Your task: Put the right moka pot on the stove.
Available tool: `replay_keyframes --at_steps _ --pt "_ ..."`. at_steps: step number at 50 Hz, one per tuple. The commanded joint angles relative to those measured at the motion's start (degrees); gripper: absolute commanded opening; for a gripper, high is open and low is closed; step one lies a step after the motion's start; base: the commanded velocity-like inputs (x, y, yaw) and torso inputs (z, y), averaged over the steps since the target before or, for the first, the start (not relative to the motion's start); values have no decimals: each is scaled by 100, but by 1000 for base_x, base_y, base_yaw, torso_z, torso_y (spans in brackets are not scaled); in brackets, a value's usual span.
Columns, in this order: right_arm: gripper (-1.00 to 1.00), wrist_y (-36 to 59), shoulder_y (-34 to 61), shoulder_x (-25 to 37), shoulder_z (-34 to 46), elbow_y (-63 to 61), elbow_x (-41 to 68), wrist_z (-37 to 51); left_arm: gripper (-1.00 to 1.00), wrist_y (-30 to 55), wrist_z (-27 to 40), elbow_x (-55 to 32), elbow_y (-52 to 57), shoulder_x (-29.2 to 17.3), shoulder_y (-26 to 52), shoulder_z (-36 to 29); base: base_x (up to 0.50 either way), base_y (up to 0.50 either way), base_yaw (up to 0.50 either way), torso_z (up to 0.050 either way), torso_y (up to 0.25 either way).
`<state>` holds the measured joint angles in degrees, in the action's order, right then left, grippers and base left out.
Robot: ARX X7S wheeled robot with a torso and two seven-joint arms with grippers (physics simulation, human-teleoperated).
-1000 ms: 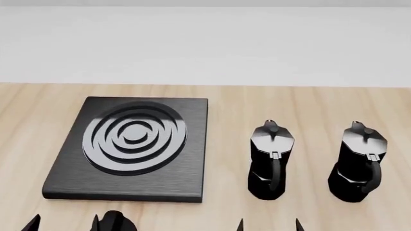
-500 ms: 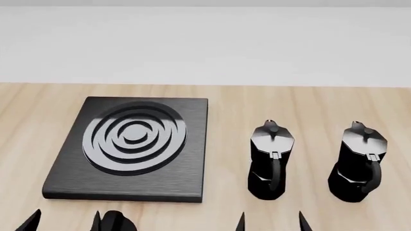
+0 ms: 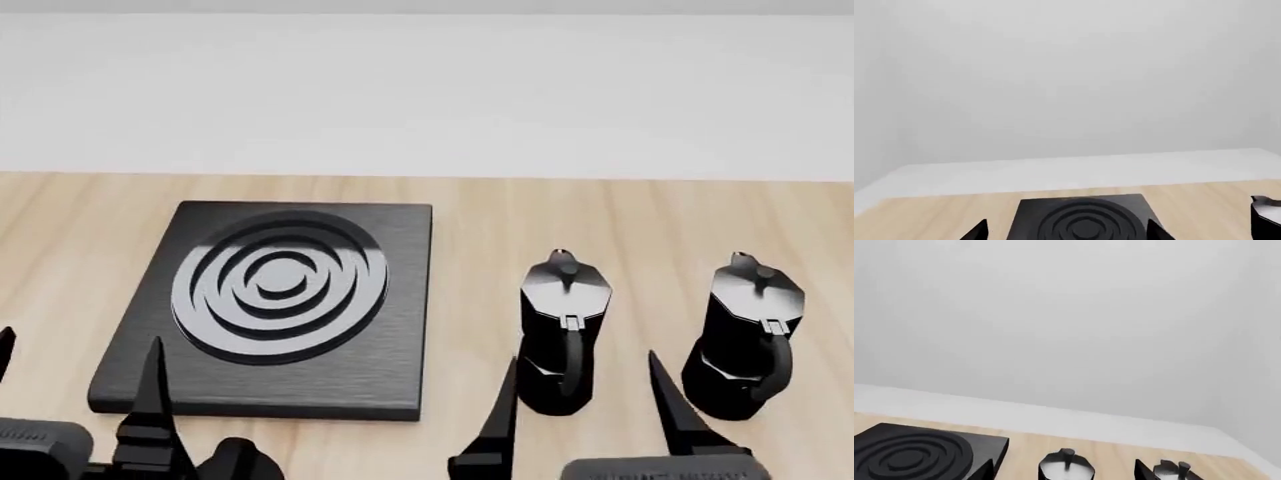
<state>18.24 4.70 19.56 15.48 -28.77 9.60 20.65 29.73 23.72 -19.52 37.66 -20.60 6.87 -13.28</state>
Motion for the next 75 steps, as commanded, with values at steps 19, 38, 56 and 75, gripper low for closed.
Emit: replay_keyframes --at_steps 19,38,56,75 --pt "100 832 224 205 12 -968 60 132 100 906 403 -386 1079 -147 251 302 0 0 0 0 0" --pt "100 632 155 273 198 -918 -195 201 100 512 556 -14 1055 -166 58 139 0 0 0 0 -11" --pt "100 556 145 300 189 -889 -197 237 100 425 594 7 1028 -190 7 110 0 0 0 0 -132" --pt "100 600 150 330 223 -937 -199 266 100 323 593 6 959 -215 -24 75 0 0 0 0 -132"
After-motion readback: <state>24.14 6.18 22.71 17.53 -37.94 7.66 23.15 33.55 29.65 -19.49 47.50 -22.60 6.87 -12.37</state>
